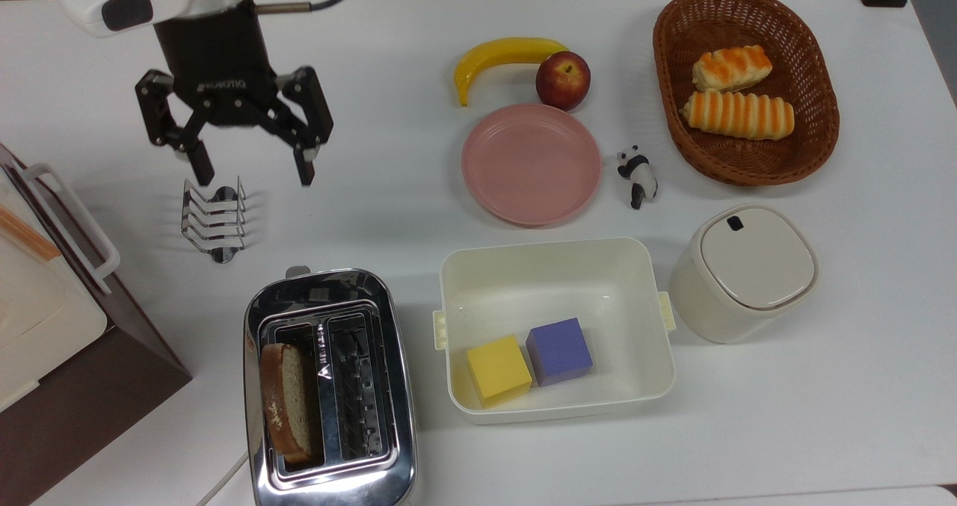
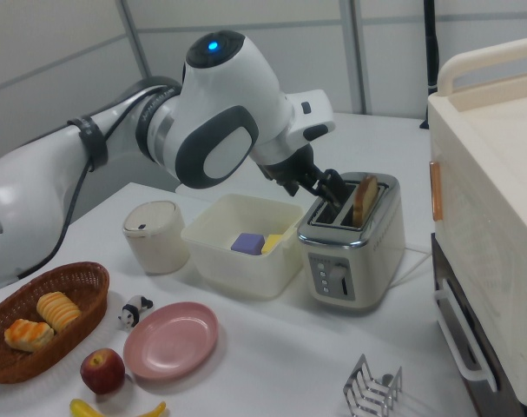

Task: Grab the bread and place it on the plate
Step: 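Move the open gripper over the toaster and lower it toward the bread slice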

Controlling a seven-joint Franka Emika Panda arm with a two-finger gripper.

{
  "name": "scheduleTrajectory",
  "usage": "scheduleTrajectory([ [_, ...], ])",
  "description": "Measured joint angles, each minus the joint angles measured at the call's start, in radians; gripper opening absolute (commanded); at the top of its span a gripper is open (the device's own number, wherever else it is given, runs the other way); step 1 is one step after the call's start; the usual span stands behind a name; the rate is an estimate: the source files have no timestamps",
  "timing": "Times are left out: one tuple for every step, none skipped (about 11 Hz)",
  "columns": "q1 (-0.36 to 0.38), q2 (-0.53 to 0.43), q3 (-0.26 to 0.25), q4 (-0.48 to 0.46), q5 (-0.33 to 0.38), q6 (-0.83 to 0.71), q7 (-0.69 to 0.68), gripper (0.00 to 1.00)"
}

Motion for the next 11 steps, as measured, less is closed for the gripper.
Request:
scheduleTrajectory([
  [0.002, 0.014, 0.001, 0.0, 0.0, 0.051, 0.005, 1.0],
  [0.002, 0.028, 0.001, 0.0, 0.0, 0.105, 0.005, 1.0],
  [0.002, 0.042, 0.001, -0.001, 0.0, 0.145, 0.005, 1.0],
  [0.002, 0.06, 0.001, -0.001, 0.0, 0.185, 0.005, 1.0],
  [0.002, 0.081, 0.002, -0.002, 0.0, 0.239, 0.005, 1.0],
  [0.003, 0.105, 0.003, -0.003, 0.0, 0.291, 0.005, 1.0],
  [0.004, 0.129, 0.004, -0.003, 0.0, 0.331, 0.005, 1.0],
  [0.005, 0.153, 0.012, -0.003, 0.0, 0.371, 0.005, 1.0],
  [0.01, 0.178, 0.022, -0.004, 0.0, 0.423, 0.005, 1.0],
  [0.018, 0.203, 0.028, -0.004, 0.0, 0.471, 0.005, 1.0],
  [0.028, 0.223, 0.029, -0.004, 0.0, 0.512, 0.005, 1.0],
])
